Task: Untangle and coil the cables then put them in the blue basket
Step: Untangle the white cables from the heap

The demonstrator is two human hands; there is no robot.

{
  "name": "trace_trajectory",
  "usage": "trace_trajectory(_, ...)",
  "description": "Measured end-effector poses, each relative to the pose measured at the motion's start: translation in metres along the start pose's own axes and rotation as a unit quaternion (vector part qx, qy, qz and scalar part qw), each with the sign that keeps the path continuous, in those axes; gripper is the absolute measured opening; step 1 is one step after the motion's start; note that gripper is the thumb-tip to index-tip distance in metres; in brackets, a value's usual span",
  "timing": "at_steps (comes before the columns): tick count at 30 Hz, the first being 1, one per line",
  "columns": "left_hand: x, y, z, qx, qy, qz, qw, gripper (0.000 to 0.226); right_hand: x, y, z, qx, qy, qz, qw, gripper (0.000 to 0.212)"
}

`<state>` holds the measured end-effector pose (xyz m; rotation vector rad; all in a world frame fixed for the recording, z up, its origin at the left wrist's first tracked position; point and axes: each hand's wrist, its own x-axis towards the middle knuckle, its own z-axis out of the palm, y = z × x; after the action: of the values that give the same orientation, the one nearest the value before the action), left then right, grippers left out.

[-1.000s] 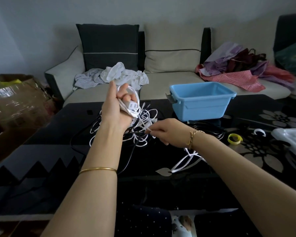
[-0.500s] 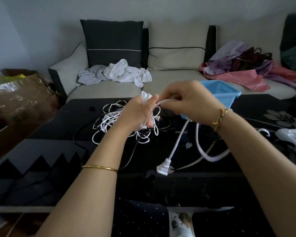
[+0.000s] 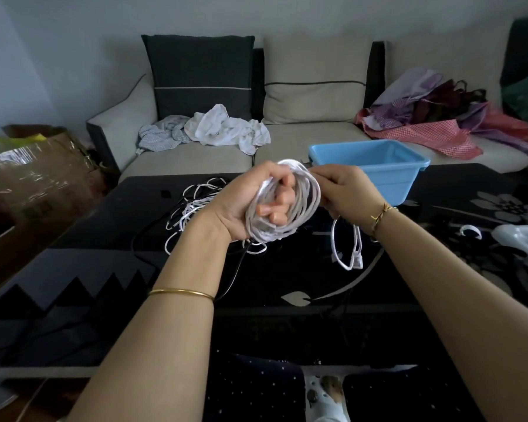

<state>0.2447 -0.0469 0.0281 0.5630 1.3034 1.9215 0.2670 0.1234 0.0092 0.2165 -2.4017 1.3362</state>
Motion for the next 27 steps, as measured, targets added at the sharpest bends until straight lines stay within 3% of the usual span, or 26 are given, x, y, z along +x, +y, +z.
trace_trajectory(3, 0.000, 0.002, -0.011, -0.155, -0.031, 0.054, 0.986, 0.032, -0.001, 0.009, 0.005, -0.039, -0.054, 0.027, 0.997, 0.030)
trace_trajectory(5, -0.001, 0.005, -0.019, -0.308, -0.052, 0.096, 0.945, 0.034, -0.005, 0.015, 0.008, -0.073, -0.121, 0.049, 0.989, 0.020)
trace_trajectory(7, -0.002, 0.009, -0.019, -0.386, 0.038, 0.164, 0.907, 0.028, -0.011, 0.017, 0.013, -0.115, -0.204, 0.063, 0.970, 0.017)
trace_trajectory(11, 0.003, 0.009, -0.024, -0.407, 0.258, 0.263, 0.836, 0.031, -0.021, -0.001, 0.029, -0.195, -0.321, 0.024, 0.927, 0.018)
trace_trajectory(14, 0.011, 0.005, -0.028, -0.261, 0.392, 0.292, 0.832, 0.035, -0.023, -0.027, 0.033, -0.220, -0.350, -0.009, 0.911, 0.018)
trace_trajectory(17, 0.012, 0.000, -0.026, -0.011, 0.441, 0.298, 0.847, 0.034, -0.020, -0.047, 0.025, -0.294, -0.293, -0.082, 0.906, 0.018)
trace_trajectory(19, 0.009, -0.005, -0.027, 0.210, 0.450, 0.305, 0.813, 0.030, -0.019, -0.055, 0.015, -0.273, -0.245, -0.086, 0.926, 0.015)
trace_trajectory(21, 0.007, -0.010, -0.026, 0.362, 0.419, 0.292, 0.779, 0.029, -0.019, -0.058, 0.004, -0.193, -0.205, -0.068, 0.957, 0.010)
trace_trajectory(22, 0.007, -0.012, -0.022, 0.398, 0.385, 0.273, 0.786, 0.026, -0.019, -0.058, 0.000, -0.155, -0.184, -0.060, 0.969, 0.010)
trace_trajectory(24, 0.007, -0.014, -0.012, 0.405, 0.325, 0.189, 0.833, 0.024, -0.017, -0.057, -0.008, -0.076, -0.141, -0.048, 0.986, 0.010)
trace_trajectory(27, 0.004, -0.014, -0.002, 0.289, 0.251, 0.080, 0.920, 0.040, -0.011, -0.050, -0.020, 0.086, -0.066, 0.008, 0.994, 0.012)
